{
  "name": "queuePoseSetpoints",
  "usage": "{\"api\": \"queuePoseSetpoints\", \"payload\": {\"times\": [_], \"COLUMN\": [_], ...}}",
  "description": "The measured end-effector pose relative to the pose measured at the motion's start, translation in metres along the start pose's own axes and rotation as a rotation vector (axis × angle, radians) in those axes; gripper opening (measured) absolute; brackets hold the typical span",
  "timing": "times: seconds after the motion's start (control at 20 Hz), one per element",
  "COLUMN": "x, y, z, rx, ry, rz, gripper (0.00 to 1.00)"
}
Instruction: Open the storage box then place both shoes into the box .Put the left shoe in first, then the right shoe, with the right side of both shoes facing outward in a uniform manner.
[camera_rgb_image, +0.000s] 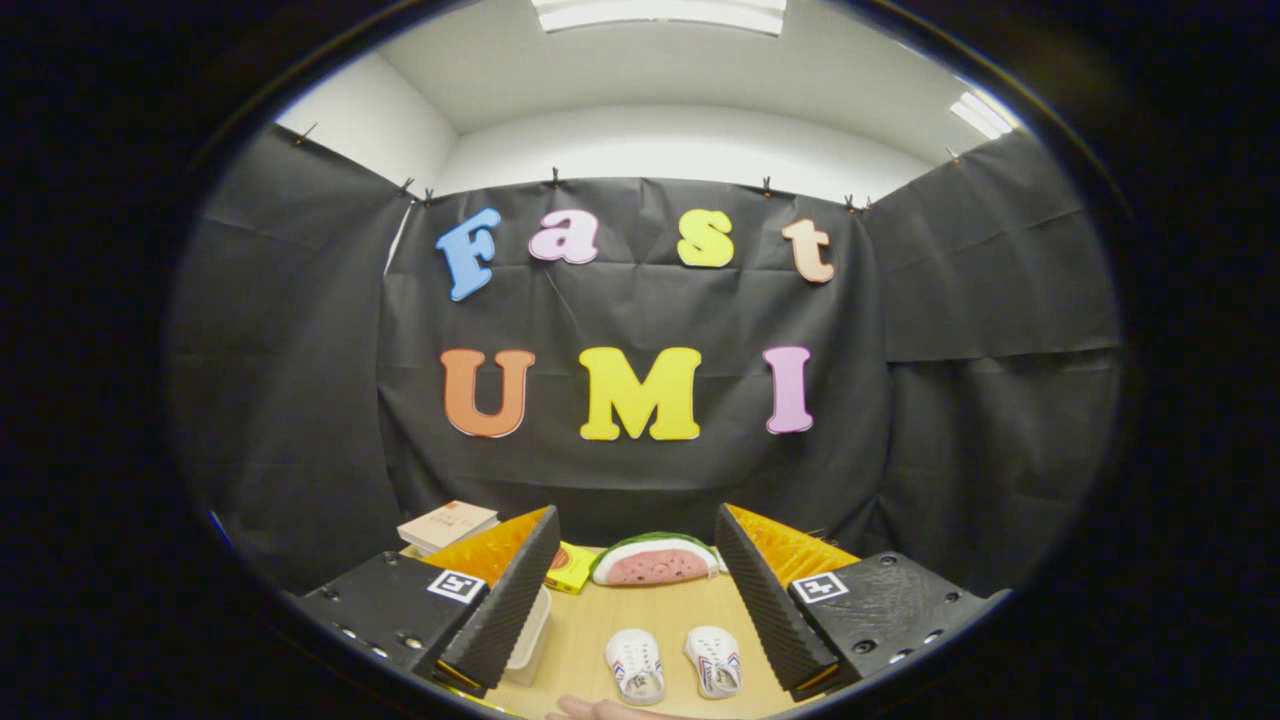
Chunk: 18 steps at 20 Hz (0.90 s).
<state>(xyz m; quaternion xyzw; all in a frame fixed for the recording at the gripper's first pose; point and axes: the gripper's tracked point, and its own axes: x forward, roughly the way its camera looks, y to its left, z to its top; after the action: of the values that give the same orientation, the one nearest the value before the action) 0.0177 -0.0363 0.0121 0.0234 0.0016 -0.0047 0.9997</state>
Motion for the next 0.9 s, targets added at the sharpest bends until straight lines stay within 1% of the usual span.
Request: {"api": "queuePoseSetpoints", "payload": {"times": [0.25, 0.5, 0.6, 0.75, 0.9], "x": [0.013, 0.031, 0.042, 0.068, 0.094], "y": [-0.011, -0.017, -0.015, -0.014, 0.002], "z": [-0.006, -0.020, -0.031, -0.067, -0.108], "rx": [-0.006, 0.003, -0.010, -0.041, -0.009], "ry": [0.021, 0.060, 0.071, 0.134, 0.235], "rz": [0.000, 0.033, 0.062, 0.102, 0.197], "gripper": [0.95, 0.95, 0.95, 0.95, 0.95]}}
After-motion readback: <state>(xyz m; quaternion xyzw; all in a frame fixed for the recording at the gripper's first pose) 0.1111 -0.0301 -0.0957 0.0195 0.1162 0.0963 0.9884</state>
